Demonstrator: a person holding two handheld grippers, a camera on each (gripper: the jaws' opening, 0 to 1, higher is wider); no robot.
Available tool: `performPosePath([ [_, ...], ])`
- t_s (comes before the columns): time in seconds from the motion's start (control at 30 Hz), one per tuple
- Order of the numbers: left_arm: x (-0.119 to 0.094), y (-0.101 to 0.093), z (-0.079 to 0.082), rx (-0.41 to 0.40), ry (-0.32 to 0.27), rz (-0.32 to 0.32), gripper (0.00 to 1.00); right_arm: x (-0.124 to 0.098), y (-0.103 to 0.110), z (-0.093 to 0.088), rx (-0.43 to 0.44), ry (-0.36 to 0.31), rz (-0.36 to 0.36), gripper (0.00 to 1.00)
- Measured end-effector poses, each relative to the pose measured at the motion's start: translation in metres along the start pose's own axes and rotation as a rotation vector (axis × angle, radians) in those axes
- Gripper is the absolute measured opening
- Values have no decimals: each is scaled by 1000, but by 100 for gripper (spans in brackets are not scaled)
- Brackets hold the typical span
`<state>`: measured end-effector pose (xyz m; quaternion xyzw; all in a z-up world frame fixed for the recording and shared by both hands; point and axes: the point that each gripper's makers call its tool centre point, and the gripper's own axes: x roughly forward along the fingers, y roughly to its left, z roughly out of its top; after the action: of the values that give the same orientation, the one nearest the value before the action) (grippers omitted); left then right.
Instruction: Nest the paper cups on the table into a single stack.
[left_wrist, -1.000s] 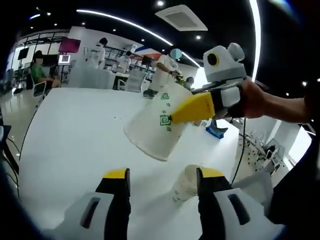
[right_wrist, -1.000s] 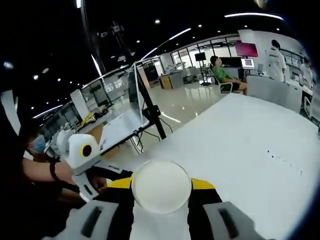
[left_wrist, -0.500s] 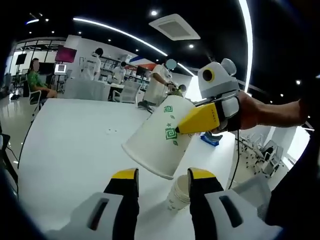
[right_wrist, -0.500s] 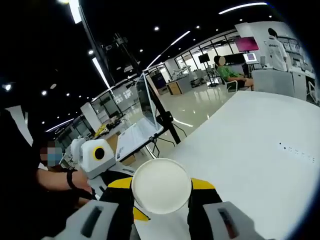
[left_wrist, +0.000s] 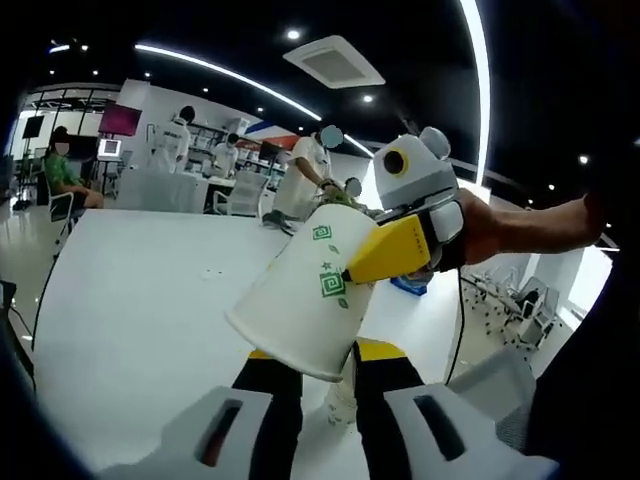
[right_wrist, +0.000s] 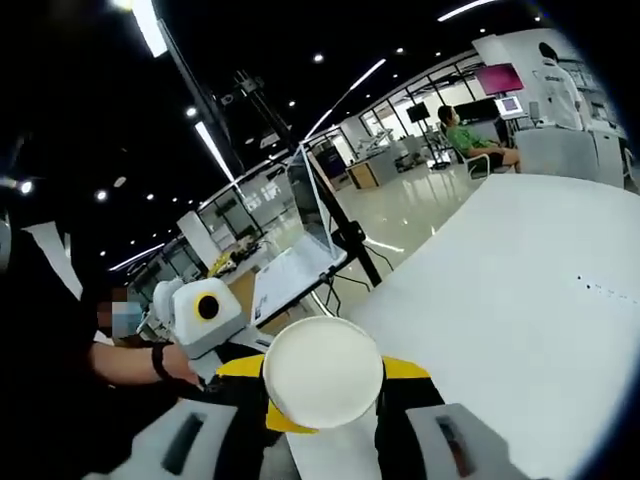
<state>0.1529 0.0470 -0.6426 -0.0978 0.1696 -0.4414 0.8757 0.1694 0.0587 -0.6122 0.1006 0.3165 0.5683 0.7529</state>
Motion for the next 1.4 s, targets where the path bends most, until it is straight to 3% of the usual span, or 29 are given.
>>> performPosePath([
  [0.2, -3, 0, 2, 22, -8, -3, 6, -1, 4, -4, 15, 5, 16, 39],
  [0.4, -5, -10, 0, 61, 8, -28, 4, -1, 7, -6, 35, 8, 40, 40],
  [0.67, -7, -8, -1, 61, 18, -19, 2, -3, 5, -8, -5, 21, 14, 41],
  [1.03, -14, 1, -10, 58, 54, 20, 2, -10, -2, -6, -33, 16, -30, 36],
  [1.27, -16, 11, -23, 126, 119, 65, 0, -9, -4, -9, -18, 22, -48, 36],
  [1.4, -16, 15, -25, 140, 124, 79, 0, -9, -8, -7, -21, 16, -67, 36],
])
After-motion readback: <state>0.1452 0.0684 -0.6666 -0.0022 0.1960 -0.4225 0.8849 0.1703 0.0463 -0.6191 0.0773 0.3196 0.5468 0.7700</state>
